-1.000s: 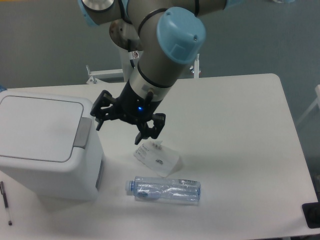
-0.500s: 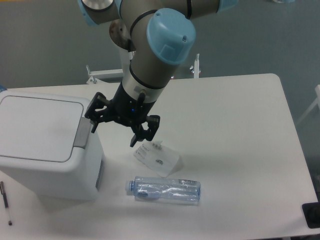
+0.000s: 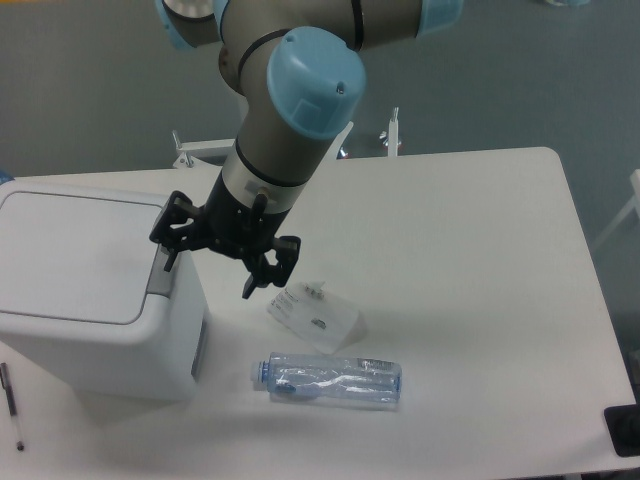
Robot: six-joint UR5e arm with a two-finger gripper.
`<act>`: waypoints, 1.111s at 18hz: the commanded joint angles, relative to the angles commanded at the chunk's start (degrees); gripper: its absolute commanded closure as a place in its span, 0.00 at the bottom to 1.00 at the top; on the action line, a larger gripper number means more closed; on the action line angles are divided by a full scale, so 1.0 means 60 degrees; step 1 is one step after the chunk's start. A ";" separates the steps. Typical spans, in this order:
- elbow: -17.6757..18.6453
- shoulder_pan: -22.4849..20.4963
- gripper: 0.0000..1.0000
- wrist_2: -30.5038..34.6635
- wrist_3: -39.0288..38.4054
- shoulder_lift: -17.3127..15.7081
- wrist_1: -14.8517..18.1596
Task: Open the trash can
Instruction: 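Lower the gripper onto the lid's front edge and hook it, then push the lid up and back to flip it open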
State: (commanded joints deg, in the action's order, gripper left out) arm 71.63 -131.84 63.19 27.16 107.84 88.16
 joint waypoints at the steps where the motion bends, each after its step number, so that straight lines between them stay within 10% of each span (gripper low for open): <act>1: 0.0000 0.0000 0.00 0.0000 0.0000 0.0015 0.0000; 20: 0.0161 0.0190 0.00 0.0351 0.0000 0.0073 -0.0044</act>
State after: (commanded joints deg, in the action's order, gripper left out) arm 72.60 -130.69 65.30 27.16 108.28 87.89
